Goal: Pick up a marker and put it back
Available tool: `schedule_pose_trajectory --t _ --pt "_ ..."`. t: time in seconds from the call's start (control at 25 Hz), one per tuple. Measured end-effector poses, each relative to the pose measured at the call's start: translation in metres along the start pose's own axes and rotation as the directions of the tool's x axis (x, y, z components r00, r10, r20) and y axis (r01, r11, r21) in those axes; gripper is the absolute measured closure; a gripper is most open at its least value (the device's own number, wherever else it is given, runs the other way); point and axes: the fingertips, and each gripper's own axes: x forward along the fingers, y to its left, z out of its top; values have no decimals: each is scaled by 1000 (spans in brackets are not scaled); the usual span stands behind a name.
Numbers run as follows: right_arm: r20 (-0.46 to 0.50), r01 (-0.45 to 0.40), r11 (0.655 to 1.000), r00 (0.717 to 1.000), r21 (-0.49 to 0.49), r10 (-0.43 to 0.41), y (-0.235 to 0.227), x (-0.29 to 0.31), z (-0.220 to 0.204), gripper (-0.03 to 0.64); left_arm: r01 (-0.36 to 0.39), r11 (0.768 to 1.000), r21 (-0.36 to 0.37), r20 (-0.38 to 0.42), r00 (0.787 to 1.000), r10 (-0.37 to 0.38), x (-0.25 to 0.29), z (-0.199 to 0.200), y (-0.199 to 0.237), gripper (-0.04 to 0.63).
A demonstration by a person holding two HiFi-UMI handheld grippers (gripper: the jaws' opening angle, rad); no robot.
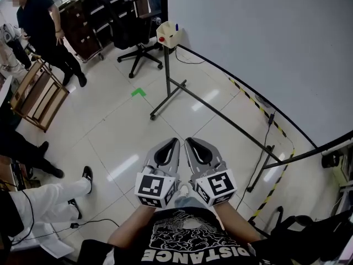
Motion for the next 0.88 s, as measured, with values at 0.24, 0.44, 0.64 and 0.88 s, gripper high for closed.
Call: schedule_pose_trajectory --t 0.24,0.44,0.64,0.88 --pt "11 -16 1000 1000 4 16 -43 32 15 617 -11 1000 25 5 1000 11 51 17 11 589" --pt "15 -31 999 999 9 31 -63 57 19 617 -26 999 34 1 1000 26 79 23 27 589" --pt "11 -37 999 999 9 37 -78 84 20 617 -33 999 31 8 999 33 103 30 47 589" --pt "10 -21 1000 1000 -3 21 -105 129 23 617 -15 1000 16 24 1000 15 147 38 79 589"
